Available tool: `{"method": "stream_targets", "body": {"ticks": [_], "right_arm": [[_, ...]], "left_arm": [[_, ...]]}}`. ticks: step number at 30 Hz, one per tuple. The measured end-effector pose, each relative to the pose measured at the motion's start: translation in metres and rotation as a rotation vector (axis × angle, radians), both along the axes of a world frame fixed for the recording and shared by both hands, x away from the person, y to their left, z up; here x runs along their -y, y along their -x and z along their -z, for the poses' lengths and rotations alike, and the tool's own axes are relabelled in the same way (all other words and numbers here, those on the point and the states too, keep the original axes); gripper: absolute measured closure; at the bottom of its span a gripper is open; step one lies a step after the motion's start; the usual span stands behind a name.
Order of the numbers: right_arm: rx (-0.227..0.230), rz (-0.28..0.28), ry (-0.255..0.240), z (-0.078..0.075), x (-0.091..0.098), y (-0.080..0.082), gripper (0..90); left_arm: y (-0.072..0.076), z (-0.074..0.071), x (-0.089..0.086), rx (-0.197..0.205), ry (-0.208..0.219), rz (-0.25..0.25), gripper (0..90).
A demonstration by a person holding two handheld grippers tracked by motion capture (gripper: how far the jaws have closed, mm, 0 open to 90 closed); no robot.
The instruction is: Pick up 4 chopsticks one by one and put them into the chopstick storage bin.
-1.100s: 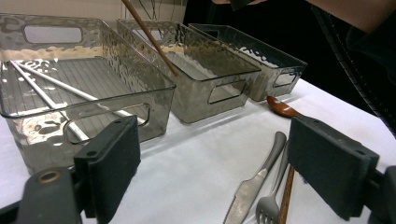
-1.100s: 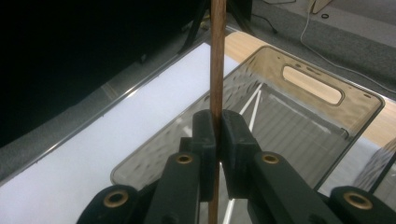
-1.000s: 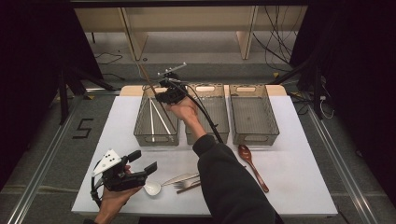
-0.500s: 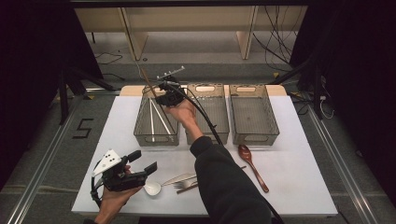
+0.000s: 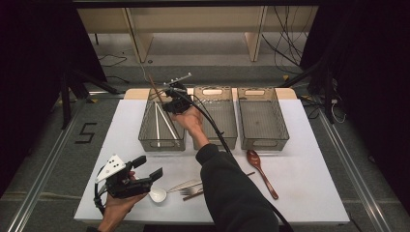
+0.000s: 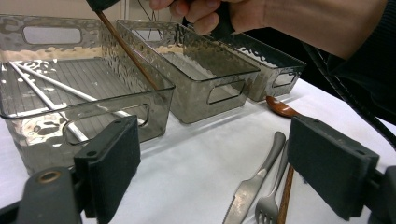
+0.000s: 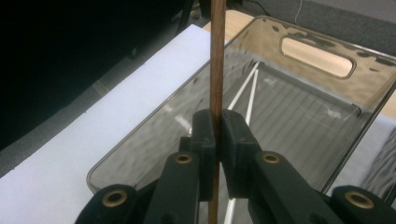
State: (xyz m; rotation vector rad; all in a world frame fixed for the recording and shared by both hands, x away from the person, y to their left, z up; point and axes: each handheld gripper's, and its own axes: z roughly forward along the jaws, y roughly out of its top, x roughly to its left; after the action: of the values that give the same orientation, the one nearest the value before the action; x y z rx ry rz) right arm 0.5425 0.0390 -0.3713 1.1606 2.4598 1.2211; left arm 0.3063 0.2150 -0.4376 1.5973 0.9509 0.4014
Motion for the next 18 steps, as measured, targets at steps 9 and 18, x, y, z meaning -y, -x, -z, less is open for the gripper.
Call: {"method": "stream_targets", "body": {"ticks": [9, 18], "right_arm": [[-0.025, 0.012, 0.009, 0.007, 0.005, -0.002, 80.3], [-0.024, -0.019, 0.002, 0.001, 0.014, 0.003, 67.4]], "left_arm": [[0.0, 0.0, 0.0, -0.002, 0.001, 0.0, 16.9], [0.0, 0.0, 0.0, -0.002, 0.0, -0.003, 16.9]]}}
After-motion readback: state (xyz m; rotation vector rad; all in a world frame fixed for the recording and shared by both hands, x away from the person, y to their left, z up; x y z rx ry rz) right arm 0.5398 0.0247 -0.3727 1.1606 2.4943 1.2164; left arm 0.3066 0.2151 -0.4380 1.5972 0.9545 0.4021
